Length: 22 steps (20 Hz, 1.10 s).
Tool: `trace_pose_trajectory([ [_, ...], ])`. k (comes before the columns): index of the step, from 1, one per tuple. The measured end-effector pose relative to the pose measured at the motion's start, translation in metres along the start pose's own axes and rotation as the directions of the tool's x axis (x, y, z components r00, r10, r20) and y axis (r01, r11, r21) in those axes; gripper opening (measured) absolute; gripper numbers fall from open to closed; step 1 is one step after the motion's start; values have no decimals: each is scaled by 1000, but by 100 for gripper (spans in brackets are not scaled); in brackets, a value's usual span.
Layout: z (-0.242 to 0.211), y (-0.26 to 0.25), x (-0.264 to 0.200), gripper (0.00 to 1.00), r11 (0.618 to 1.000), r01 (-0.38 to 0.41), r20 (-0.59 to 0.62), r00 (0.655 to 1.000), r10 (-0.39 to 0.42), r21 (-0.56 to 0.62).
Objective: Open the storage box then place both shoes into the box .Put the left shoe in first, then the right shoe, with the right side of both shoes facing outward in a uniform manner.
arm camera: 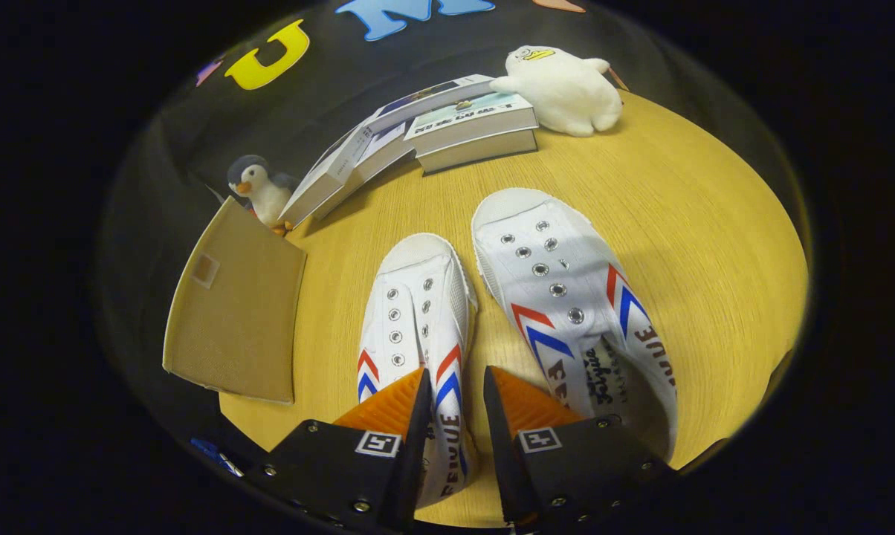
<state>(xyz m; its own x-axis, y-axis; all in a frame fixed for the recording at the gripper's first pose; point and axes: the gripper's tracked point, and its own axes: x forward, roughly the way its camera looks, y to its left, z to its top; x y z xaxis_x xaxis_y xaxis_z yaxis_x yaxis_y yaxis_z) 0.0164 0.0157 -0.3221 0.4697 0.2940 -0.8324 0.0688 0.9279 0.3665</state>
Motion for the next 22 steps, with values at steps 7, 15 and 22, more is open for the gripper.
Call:
trace_pose_trajectory([
  [7,-2,8,-6,0,996,-11,-12,1000,12,92],
  [15,14,57,-30,0,963,-153,13,988,154,221],
  [22,49,137,-63,0,929,-305,72,952,296,209],
])
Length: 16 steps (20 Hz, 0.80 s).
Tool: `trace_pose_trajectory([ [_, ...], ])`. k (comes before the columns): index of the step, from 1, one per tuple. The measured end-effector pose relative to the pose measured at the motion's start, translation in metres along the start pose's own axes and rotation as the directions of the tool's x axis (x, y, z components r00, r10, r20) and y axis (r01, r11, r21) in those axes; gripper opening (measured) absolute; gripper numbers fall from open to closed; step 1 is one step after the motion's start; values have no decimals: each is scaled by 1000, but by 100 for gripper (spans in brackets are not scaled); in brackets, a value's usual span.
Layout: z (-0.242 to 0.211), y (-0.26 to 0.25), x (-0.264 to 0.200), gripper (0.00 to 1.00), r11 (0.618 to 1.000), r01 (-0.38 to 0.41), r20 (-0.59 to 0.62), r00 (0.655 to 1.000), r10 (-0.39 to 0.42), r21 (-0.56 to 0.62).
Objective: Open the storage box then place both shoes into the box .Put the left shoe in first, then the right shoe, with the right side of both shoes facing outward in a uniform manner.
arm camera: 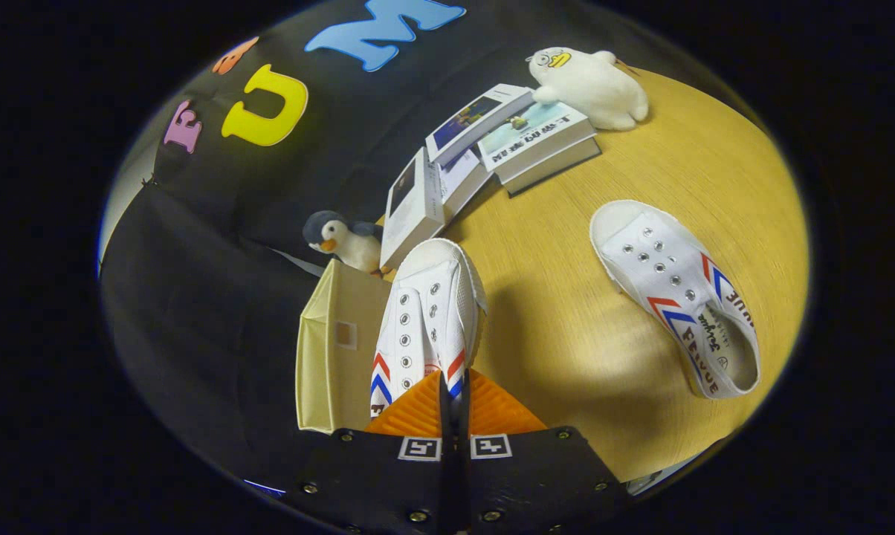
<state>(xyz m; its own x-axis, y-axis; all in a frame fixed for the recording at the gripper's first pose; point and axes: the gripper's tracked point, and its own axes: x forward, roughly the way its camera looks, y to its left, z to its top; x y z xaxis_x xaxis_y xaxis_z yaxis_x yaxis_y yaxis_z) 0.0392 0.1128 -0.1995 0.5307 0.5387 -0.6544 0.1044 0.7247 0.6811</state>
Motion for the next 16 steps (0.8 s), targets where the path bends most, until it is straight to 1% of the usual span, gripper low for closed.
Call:
trace_pose_trajectory([
  [2,6,26,-2,0,999,-36,8,999,36,-19],
  [4,9,48,-2,0,997,-57,10,998,57,-43],
  [10,2,113,13,0,985,-121,-11,993,120,-125],
  [14,-11,143,38,0,977,-141,-44,990,136,-158],
  [16,-17,155,53,0,975,-136,-61,990,128,-174],
])
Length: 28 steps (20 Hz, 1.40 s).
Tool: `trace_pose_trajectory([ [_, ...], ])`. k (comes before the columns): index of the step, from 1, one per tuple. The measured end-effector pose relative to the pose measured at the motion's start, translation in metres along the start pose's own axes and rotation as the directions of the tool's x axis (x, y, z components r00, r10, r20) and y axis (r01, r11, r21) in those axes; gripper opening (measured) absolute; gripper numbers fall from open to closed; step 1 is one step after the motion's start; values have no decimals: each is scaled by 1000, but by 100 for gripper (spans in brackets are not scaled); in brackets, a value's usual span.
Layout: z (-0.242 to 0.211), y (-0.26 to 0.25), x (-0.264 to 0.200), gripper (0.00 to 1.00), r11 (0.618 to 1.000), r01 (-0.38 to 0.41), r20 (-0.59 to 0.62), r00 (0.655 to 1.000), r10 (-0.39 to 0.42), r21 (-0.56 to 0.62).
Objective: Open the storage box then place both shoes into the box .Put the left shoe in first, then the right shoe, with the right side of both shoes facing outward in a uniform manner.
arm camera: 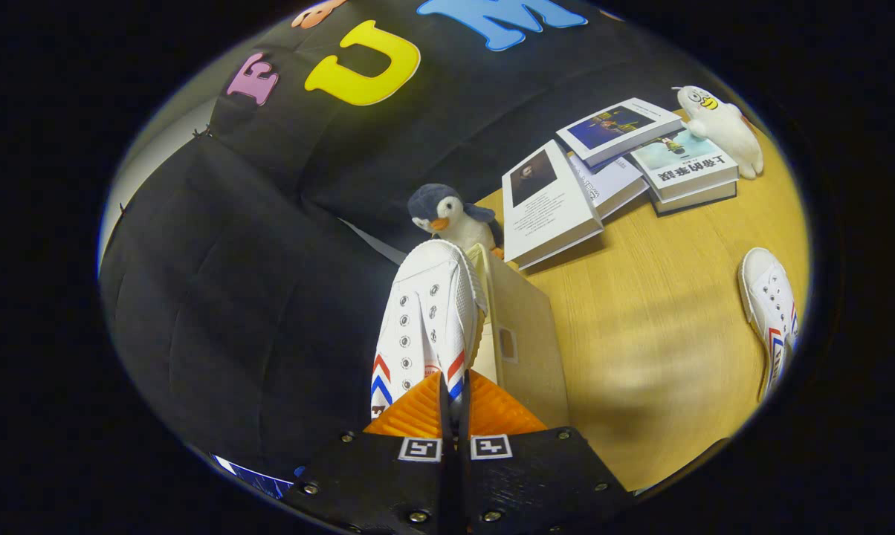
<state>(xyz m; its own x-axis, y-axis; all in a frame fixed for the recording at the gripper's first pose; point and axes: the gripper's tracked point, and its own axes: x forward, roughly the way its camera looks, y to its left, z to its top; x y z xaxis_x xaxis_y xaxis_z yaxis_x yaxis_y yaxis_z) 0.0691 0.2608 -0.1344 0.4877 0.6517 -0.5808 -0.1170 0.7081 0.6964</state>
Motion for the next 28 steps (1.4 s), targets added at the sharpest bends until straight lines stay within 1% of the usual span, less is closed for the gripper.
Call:
trace_pose_trajectory([
  [4,-7,16,31,0,999,15,-26,1000,-17,-46],
  [8,-15,25,57,0,997,41,-44,998,-44,-68],
  [18,-22,36,97,0,993,100,-47,994,-103,-70],
  [23,-34,36,104,0,979,141,-39,988,-148,-144],
  [25,-46,33,105,0,976,157,-52,985,-166,-148],
  [28,-58,33,100,0,981,157,-45,986,-163,-116],
])
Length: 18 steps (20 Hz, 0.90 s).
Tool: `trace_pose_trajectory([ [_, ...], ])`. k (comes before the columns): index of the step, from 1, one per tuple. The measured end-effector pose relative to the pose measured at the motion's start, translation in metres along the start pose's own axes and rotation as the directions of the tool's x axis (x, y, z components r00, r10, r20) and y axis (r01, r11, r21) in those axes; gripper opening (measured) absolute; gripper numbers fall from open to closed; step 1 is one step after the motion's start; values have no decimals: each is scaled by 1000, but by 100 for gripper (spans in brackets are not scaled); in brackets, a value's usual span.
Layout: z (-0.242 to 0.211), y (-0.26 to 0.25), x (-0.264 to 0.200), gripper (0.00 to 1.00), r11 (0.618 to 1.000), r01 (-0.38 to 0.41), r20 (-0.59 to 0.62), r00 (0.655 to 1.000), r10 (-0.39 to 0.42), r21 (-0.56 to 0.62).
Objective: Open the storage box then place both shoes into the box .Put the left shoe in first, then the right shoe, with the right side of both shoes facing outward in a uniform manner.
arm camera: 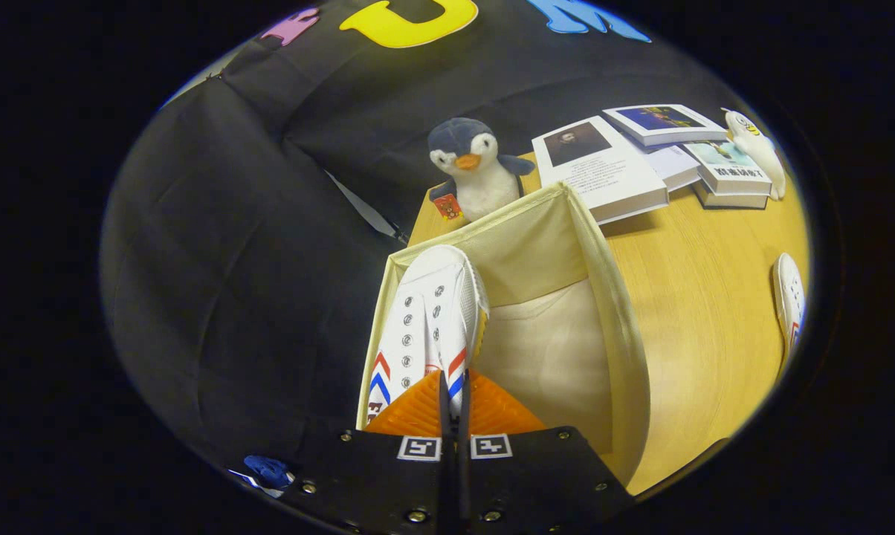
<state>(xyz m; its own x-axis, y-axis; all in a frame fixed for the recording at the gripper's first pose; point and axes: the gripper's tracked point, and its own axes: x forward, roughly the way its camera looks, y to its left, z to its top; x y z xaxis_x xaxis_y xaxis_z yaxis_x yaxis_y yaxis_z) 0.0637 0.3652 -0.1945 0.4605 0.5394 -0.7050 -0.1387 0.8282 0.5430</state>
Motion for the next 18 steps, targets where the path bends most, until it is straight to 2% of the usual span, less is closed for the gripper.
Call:
trace_pose_trajectory([
  [3,-5,2,-3,1,1000,-24,-10,1000,24,17],
  [5,3,13,-10,19,996,-85,19,996,84,27],
  [6,11,16,-17,41,994,-111,49,993,110,21],
  [9,31,5,-44,98,993,-114,119,986,117,-32],
  [12,51,-20,-79,98,994,-85,190,977,97,-68],
  [18,84,-103,-147,98,993,57,309,951,-23,-102],
])
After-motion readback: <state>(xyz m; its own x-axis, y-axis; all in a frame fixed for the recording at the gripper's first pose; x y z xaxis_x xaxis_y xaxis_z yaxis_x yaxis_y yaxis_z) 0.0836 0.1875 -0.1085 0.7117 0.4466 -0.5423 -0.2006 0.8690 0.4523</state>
